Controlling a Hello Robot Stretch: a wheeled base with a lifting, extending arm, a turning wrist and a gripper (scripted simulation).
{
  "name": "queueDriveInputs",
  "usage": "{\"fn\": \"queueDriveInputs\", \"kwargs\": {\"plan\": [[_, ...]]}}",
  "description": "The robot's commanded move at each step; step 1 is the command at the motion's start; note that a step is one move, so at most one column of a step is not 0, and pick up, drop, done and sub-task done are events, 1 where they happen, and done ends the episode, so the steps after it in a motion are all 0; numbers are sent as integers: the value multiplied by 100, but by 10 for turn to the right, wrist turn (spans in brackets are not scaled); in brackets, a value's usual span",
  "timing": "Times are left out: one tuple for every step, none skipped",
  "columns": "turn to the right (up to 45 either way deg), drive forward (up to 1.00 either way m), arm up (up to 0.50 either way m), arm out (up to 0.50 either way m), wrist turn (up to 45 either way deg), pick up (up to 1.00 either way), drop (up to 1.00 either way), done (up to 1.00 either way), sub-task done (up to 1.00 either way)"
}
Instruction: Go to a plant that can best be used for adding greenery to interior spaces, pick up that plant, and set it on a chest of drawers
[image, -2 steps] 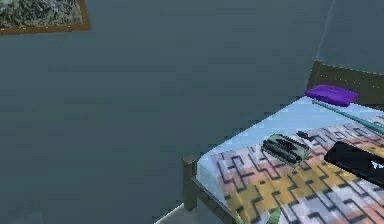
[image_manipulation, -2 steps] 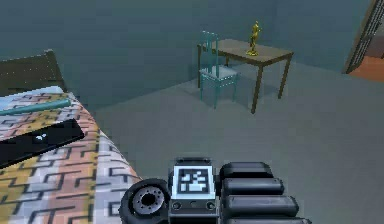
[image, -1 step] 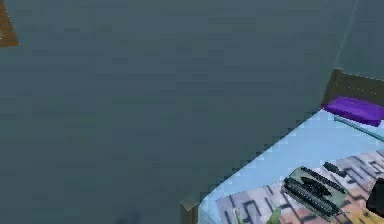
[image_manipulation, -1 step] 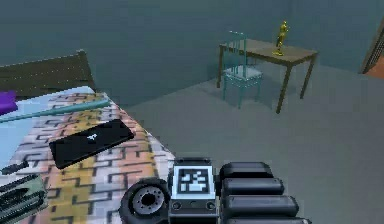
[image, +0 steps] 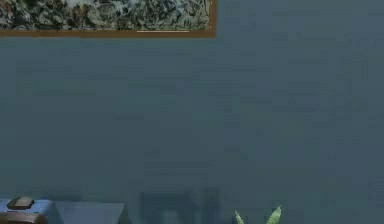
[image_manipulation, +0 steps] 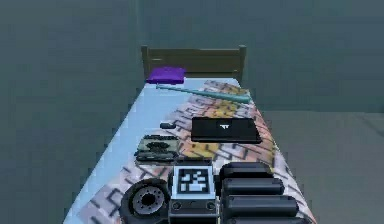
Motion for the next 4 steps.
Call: {"fn": "queueDriveInputs", "kwargs": {"plan": [[0,25,0,0,0,0,0,0,0],[-450,0,0,0,0,0,0,0,0],[-360,0,0,0,0,0,0,0,0],[450,0,0,0,0,0,0,0,0]]}}
